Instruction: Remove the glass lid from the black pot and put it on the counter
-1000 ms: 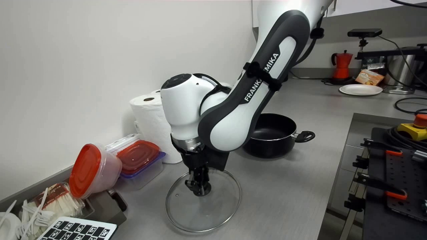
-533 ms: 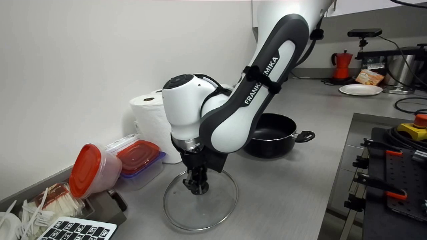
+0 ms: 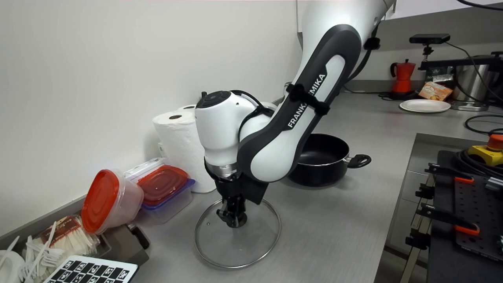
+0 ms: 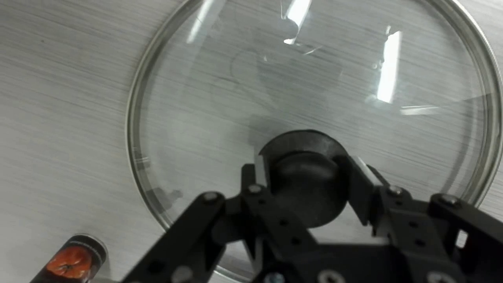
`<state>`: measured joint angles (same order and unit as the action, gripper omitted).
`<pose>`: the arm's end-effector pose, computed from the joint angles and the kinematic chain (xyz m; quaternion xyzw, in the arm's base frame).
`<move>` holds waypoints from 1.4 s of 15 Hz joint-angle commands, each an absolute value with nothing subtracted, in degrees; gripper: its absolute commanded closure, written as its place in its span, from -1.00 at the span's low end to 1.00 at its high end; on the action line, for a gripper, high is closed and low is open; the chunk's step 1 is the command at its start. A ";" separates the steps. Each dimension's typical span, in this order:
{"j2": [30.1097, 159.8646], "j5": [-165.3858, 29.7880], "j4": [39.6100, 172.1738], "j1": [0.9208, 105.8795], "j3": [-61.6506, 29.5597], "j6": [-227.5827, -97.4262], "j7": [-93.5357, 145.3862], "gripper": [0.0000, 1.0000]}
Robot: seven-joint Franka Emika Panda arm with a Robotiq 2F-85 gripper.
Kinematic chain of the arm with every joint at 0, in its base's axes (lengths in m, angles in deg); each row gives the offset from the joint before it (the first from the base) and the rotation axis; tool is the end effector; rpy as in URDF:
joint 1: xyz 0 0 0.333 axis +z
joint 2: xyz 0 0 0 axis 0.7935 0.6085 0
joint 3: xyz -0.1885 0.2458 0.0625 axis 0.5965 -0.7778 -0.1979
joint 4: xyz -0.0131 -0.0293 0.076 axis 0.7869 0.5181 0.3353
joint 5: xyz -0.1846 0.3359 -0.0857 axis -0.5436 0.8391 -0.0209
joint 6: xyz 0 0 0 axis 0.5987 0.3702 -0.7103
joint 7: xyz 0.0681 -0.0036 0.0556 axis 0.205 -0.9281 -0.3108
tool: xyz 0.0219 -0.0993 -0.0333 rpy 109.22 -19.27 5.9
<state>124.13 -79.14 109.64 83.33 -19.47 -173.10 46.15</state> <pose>0.5852 0.3456 0.1430 0.9855 0.1484 0.0618 0.0549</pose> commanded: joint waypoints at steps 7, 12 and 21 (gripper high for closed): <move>124.01 -79.13 109.50 84.10 -17.83 -174.36 50.44 0.51; 123.91 -78.68 110.10 83.70 -17.70 -174.28 51.61 0.51; 124.48 -78.65 109.97 83.28 -17.97 -173.03 51.56 0.01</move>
<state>124.36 -79.03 110.22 83.01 -18.20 -173.18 51.79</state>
